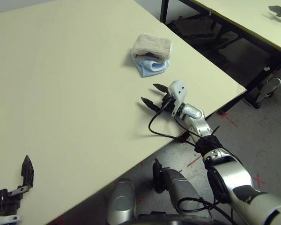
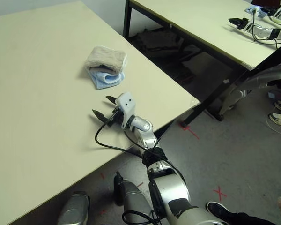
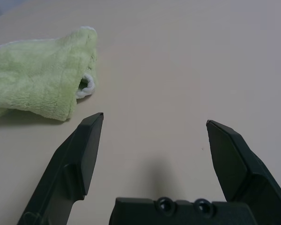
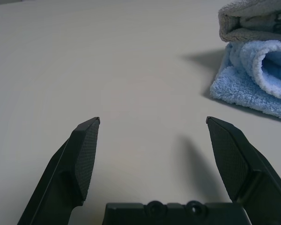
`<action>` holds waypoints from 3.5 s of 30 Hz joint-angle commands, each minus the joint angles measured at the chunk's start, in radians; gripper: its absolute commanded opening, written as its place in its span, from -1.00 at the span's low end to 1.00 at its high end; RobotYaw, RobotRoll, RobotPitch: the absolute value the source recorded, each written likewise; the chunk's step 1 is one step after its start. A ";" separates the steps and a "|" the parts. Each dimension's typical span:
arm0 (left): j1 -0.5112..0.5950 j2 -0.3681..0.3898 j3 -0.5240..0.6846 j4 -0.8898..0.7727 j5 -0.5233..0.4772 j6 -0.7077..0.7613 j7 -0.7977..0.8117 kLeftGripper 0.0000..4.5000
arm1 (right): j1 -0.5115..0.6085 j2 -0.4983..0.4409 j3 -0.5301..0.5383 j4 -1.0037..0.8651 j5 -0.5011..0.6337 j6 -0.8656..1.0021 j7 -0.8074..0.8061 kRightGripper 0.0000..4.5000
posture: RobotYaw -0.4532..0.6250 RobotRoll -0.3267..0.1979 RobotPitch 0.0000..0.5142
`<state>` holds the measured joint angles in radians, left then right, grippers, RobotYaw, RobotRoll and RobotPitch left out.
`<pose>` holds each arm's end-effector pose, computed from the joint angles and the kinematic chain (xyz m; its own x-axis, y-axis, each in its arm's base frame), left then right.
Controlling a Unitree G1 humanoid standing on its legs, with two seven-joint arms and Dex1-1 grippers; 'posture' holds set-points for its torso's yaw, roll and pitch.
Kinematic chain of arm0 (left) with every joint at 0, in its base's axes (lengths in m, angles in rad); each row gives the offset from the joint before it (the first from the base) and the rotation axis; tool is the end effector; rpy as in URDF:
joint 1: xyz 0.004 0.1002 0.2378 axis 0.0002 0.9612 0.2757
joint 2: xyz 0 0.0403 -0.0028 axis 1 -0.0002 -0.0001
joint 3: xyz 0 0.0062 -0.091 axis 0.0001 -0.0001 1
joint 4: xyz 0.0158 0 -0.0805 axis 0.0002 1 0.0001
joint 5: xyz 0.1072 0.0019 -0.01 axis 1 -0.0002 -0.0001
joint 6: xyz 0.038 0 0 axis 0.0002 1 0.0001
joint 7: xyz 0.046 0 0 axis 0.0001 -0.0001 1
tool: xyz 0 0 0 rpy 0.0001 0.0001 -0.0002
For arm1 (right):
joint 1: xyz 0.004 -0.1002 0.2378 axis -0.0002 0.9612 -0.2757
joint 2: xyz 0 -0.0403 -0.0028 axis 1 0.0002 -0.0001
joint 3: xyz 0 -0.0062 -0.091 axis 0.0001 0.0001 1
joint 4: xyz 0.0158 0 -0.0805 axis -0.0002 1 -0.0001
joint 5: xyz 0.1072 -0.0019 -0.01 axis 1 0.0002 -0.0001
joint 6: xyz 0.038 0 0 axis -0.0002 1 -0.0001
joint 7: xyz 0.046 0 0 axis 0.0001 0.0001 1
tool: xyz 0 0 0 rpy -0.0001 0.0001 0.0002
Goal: Fold the towel and set it aside.
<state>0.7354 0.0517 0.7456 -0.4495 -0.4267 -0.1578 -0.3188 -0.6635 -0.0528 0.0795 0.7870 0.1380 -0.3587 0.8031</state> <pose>0.0144 0.2986 0.0965 0.8825 0.4631 0.0815 -0.4702 0.8698 0.1494 0.3130 -0.1107 0.0876 0.5381 0.8323 0.1328 -0.8189 0.5536 -0.1514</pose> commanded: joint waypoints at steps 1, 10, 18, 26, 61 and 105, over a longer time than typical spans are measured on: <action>0.022 -0.005 -0.010 0.013 0.001 -0.011 0.007 1.00 | 0.018 -0.006 -0.005 0.012 0.007 0.002 0.022 0.99 | -0.02 0.25 -0.21; 0.025 -0.005 -0.024 0.011 0.001 -0.018 0.018 1.00 | 0.023 -0.003 -0.002 -0.002 0.020 0.008 0.060 0.99 | -0.01 0.25 -0.23; 0.020 0.001 -0.026 0.011 -0.002 -0.018 0.024 1.00 | 0.029 0.002 0.000 -0.009 0.026 0.011 0.070 0.99 | -0.02 0.25 -0.24; 0.011 0.006 -0.035 0.015 0.001 -0.019 0.029 1.00 | 0.027 0.005 -0.001 -0.010 0.029 0.013 0.075 0.99 | -0.02 0.25 -0.24; 0.006 0.003 -0.039 0.019 -0.004 -0.028 0.041 1.00 | 0.038 0.015 0.003 -0.034 0.029 0.027 0.084 0.99 | 0.00 0.25 -0.23; 0.004 0.012 -0.058 0.044 -0.008 -0.052 0.045 1.00 | 0.073 0.022 0.014 -0.076 0.029 0.044 0.107 0.99 | -0.03 0.25 -0.26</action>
<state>0.7240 0.0700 0.6915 -0.4274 -0.4335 -0.2007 -0.2733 -0.6159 -0.0292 0.0857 0.7071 0.1638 -0.3287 0.9026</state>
